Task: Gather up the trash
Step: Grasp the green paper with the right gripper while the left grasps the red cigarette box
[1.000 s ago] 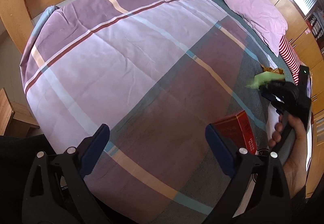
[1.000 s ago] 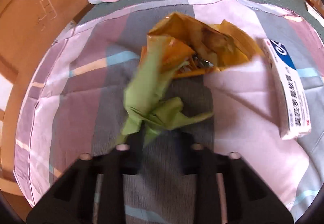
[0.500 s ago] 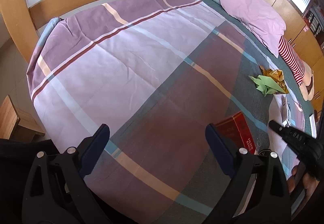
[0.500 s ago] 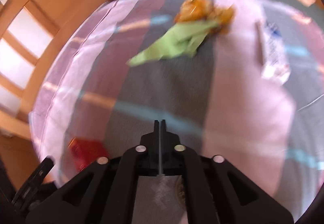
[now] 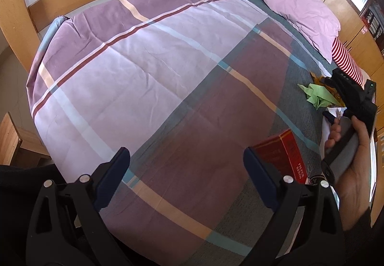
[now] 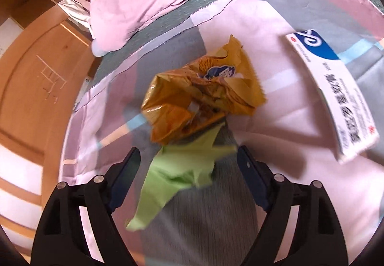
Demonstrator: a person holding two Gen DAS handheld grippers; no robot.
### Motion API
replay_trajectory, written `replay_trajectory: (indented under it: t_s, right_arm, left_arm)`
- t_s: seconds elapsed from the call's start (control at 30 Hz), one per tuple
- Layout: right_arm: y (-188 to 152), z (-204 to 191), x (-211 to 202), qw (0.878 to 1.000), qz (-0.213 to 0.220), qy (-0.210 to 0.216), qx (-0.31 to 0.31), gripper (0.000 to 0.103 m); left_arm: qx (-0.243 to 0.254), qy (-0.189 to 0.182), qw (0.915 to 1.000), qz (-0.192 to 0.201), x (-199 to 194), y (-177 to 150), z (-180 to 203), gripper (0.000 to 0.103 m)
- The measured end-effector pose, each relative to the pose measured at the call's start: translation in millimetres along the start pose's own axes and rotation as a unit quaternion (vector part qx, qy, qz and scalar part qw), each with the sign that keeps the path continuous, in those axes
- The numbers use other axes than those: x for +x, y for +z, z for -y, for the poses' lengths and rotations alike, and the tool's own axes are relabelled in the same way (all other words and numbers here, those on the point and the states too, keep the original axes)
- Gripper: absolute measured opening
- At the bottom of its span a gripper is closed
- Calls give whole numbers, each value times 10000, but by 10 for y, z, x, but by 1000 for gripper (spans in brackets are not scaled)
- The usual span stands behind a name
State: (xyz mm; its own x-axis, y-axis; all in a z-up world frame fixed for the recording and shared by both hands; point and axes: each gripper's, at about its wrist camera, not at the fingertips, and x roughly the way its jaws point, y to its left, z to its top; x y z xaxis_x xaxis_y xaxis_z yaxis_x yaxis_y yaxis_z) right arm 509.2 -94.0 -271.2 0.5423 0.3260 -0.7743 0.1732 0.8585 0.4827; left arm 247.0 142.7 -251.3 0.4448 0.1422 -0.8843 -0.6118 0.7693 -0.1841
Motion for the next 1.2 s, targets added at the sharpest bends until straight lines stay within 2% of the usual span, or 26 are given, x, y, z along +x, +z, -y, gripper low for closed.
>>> replay_trajectory:
  t_s: [0.03,0.07,0.13,0.27,0.37,0.47,0.5,0.6,0.67,0.8,0.83,0.9,0.97,1.03,1.1,1.13,1.2]
  right_arm:
    - [-9,-7,32,9998,-117,161,-96,39]
    - [-20,-2,13,9993,-192,264,-163,28]
    - [-54,-51,-98,9981,-225,272,-498,19]
    - [-263,-111,-425,9896,-589,337,-1267,17]
    - [-670,-92,-576,9733,-1250,239,-1912,17]
    - [-1072,-9,-798,9641,-1646,327,-2059,17]
    - [-1163,8,-868,9627,-1739,365,-2040,17]
    - [-1400,28,-1020,9580,-2018,502,-1974,17]
    - [-1493,39,-1126,9575,-2022,412,-2015,17]
    - [-1413,140,-1380,9660,-1466,23,-2131,17]
    - [-1375,178,-1406,9670,-1409,-70,-2120,18]
    - [-1316,265,-1460,9695,-1286,-398,-2049,27]
    - [-1254,347,-1548,9746,-1077,-627,-1862,60]
    - [-1175,473,-1690,9830,-846,-617,-1511,72]
    - [-1108,599,-1782,9881,-805,-568,-1178,73]
    - [-1101,639,-1798,9891,-840,-550,-1079,74]
    - [-1125,675,-1782,9890,-954,-559,-987,75]
  left_arm:
    - [-16,6,10000,-10,7,5,-11,95]
    - [-39,11,10000,-14,13,9,-21,95]
    - [-156,9,9999,-28,19,21,-70,95]
    - [-335,-8,9994,-22,15,30,-132,95]
    - [-436,-21,9990,26,-2,39,-173,95]
    - [-503,-72,9987,-2,5,40,-187,95]
    - [-514,-142,9986,-38,14,39,-189,95]
    - [-550,-681,9960,-173,33,29,-178,95]
    - [-464,-923,9945,-198,37,27,-137,95]
    - [-255,-985,9944,-299,69,-14,-46,98]
    - [-164,-1044,9935,-420,111,-32,3,98]
    - [201,-1097,9911,-733,215,-90,169,98]
    - [813,-948,9874,-971,308,-165,416,98]
    - [1258,-807,9839,-983,338,-227,572,98]
    - [1653,-632,9803,-878,350,-310,690,98]
    - [1713,-642,9795,-842,343,-325,710,93]
    - [1709,-740,9792,-811,323,-326,707,74]
